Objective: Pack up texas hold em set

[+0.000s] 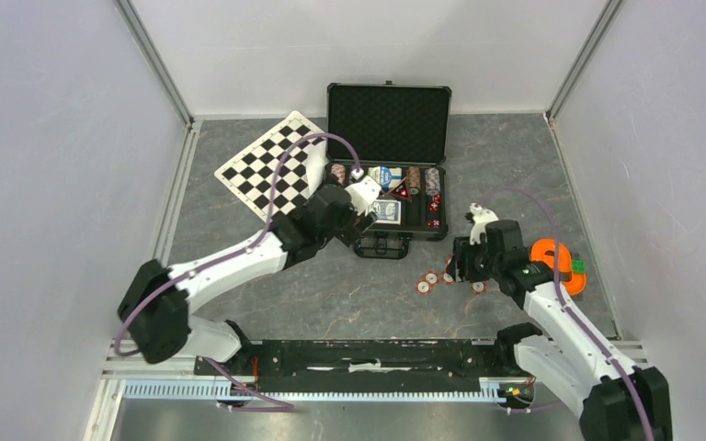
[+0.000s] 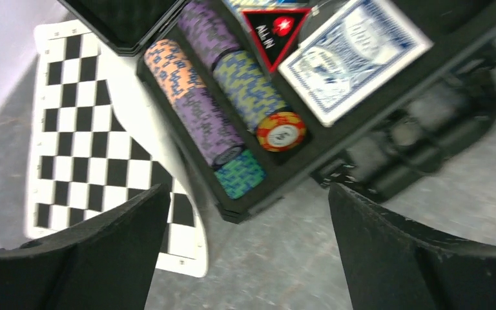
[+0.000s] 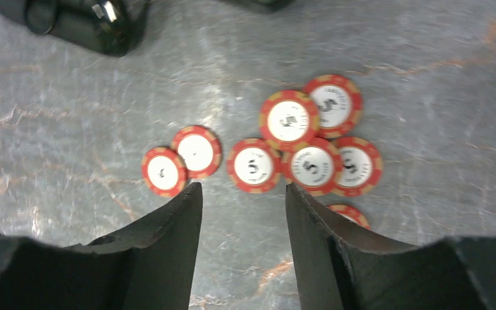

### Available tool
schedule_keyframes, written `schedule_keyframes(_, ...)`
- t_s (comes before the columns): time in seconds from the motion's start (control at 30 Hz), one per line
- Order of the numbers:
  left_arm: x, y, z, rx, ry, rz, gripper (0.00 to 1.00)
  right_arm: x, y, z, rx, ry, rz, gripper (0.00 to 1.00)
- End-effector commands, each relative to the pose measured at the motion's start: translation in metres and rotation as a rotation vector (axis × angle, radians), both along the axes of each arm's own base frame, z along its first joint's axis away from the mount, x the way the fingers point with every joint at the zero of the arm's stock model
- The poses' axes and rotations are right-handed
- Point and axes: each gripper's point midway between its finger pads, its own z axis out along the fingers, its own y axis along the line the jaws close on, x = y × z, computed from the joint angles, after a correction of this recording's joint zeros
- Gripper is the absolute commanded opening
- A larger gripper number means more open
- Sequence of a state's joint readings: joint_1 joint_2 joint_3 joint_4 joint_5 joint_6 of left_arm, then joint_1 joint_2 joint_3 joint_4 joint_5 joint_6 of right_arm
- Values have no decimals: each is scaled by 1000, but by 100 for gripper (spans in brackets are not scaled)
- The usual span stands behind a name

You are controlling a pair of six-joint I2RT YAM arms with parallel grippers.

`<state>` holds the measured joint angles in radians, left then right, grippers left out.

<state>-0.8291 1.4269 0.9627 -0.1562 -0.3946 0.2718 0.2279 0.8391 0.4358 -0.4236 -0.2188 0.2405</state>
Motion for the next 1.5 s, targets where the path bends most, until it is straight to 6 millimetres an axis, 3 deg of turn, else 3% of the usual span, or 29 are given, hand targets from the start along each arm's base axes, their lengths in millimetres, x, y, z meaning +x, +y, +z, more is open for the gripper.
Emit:
schedule_keyframes(0.0, -46, -30, 28, -349, 106, -113, 100, 6, 17, 21, -96, -48, 64, 63)
schedule_keyframes(0.13, -66, -26, 45, -568, 101, -89, 100, -4, 45, 16, -108, -27, 175, 70)
schedule_keyframes(0.3, -67, 18, 53, -805, 28, 178, 100, -17, 67, 4, -186, 21, 233, 69)
schedule_keyframes(0.43, -78, 33, 54, -887, 79, 242, 100, -23, 77, -3, -227, 41, 236, 72)
schedule_keyframes(0.6, -83, 38, 53, -918, 92, 243, 100, -26, 89, -13, -247, 79, 234, 76)
schedule_keyframes(1.07, -86, 41, 44, -909, 109, 253, 100, -26, 83, -46, -303, 145, 186, 67)
schedule_keyframes(1.13, -86, 40, 43, -906, 115, 250, 100, -24, 88, -46, -289, 144, 189, 64)
schedule_keyframes(1.27, -86, 38, 40, -902, 125, 246, 100, -19, 86, -41, -312, 137, 173, 48)
schedule_keyframes(1.47, -88, 33, 37, -899, 145, 228, 100, -11, 83, -20, -307, 81, 158, 35)
